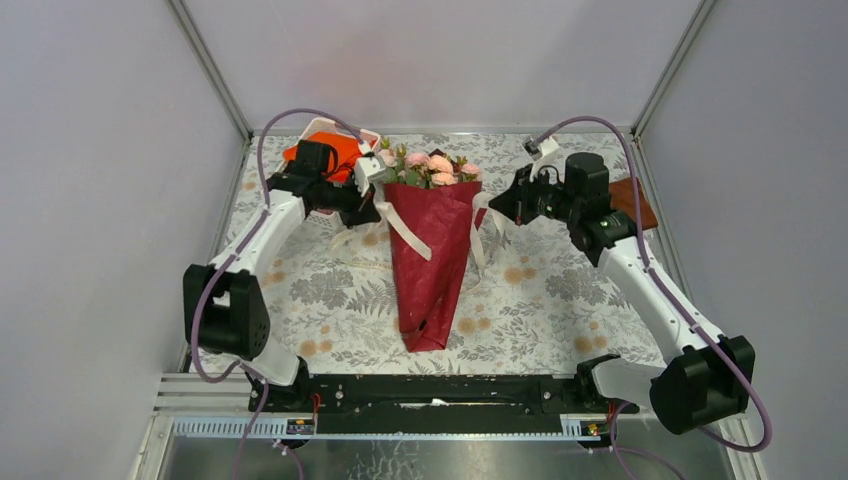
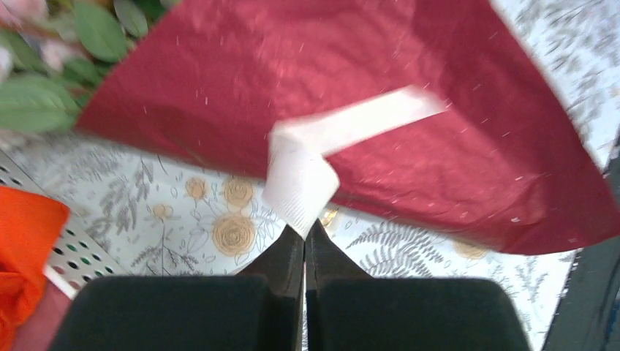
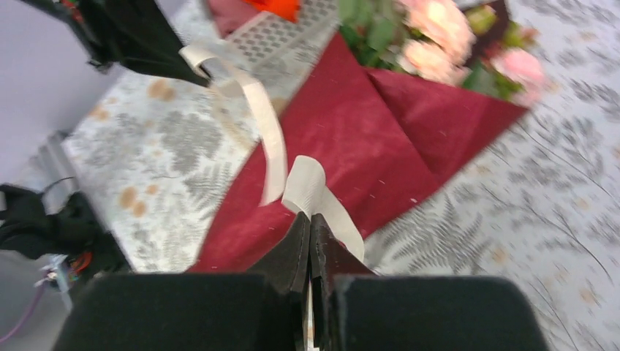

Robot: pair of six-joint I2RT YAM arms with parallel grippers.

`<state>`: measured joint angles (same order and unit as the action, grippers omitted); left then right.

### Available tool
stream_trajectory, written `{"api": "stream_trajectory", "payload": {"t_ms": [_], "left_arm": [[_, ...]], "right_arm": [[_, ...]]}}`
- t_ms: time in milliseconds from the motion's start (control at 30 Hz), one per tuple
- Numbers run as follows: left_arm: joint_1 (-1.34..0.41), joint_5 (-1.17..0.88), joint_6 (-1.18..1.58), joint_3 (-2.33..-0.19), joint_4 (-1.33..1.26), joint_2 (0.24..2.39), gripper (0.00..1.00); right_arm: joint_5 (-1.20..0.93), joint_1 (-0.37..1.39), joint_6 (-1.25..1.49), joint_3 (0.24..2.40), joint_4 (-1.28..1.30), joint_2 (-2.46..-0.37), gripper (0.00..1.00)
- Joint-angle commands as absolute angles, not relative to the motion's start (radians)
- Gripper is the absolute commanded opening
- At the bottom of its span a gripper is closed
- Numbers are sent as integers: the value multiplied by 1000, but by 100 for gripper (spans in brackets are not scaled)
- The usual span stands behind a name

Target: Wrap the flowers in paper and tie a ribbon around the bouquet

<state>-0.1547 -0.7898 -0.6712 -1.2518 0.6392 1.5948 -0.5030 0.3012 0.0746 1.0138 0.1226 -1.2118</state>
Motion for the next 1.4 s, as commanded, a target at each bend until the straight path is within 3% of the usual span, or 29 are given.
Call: {"api": "stream_trajectory", "payload": {"t_ms": [0, 100, 267, 567, 667, 767, 967, 1167, 1367], "left_arm": [[-159, -948, -598, -1329, 717, 1485, 0], [-161, -1050, -589, -1374, 773, 1444, 0], [-176, -1139, -566, -1487, 885, 1458, 0], [-413, -1120, -535, -1612, 982, 1470, 0], [-497, -1094, -466, -1667, 939, 1505, 0], [-529, -1110, -366, -1727, 873, 1550, 0], [-504, -1023, -228, -1723, 708, 1594, 0], [-438, -1032, -136, -1681, 611, 1604, 0], [-413, -988, -127, -1646, 562, 1607, 0]], "right_arm": [[-794, 304, 181, 1106, 24, -1200, 0], [-871, 313, 334, 1143, -89, -1268, 0], [-760, 384, 658, 1174, -338, -1458, 0], [-599, 508, 823, 1491, -298, -1922, 0], [-612, 550, 785, 1599, -217, -2060, 13], [-630, 576, 645, 1746, 4, -2153, 37], [-581, 569, 300, 1839, 314, -2068, 74], [-529, 499, 176, 1768, 333, -1893, 95], [-377, 475, 56, 1752, 424, -1816, 97]]}}
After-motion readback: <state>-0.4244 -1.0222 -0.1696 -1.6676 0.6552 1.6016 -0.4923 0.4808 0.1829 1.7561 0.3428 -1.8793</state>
